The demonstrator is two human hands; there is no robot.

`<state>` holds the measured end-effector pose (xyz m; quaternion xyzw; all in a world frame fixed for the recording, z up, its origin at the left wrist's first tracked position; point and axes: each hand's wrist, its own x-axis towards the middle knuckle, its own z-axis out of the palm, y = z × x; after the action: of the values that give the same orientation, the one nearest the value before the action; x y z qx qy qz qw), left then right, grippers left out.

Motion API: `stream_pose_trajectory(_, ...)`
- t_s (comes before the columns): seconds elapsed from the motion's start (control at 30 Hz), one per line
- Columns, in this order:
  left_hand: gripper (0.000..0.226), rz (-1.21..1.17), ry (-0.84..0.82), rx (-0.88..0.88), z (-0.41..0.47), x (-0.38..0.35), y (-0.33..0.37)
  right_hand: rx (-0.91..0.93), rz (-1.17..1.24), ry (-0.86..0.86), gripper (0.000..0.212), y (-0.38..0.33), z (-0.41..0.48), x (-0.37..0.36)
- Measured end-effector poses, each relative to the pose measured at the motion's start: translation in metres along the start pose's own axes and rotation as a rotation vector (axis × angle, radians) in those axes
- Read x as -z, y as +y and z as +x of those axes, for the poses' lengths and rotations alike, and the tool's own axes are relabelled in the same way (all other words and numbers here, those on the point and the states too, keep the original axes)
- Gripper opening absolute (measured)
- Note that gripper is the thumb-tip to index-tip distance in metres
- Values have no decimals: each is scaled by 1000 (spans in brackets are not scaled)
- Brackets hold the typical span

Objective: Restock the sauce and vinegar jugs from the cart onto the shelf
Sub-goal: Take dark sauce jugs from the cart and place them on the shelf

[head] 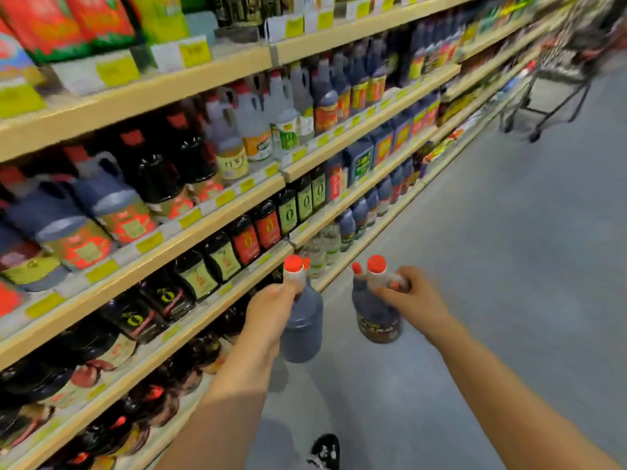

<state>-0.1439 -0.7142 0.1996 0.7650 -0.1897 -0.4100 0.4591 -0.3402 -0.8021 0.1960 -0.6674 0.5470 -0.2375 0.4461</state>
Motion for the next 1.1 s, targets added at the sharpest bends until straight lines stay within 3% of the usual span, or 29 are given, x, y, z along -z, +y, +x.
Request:
stream_pose_trajectory(0.23,22,14,-29,-63,58,-91,81,10,-69,149,23,20,107,76)
stream_pose_trajectory(0.7,22,-118,31,-78,161,-305,208,168,-163,25,25,48,345,235)
stream_pose_trajectory(0.93,30,-115,117,-29,234,-372,258,332,-203,66,38,39,459,278)
stream_pose_trajectory(1.1,22,-115,121,-40,305,-413,290,434,-192,54,42,33,542,288)
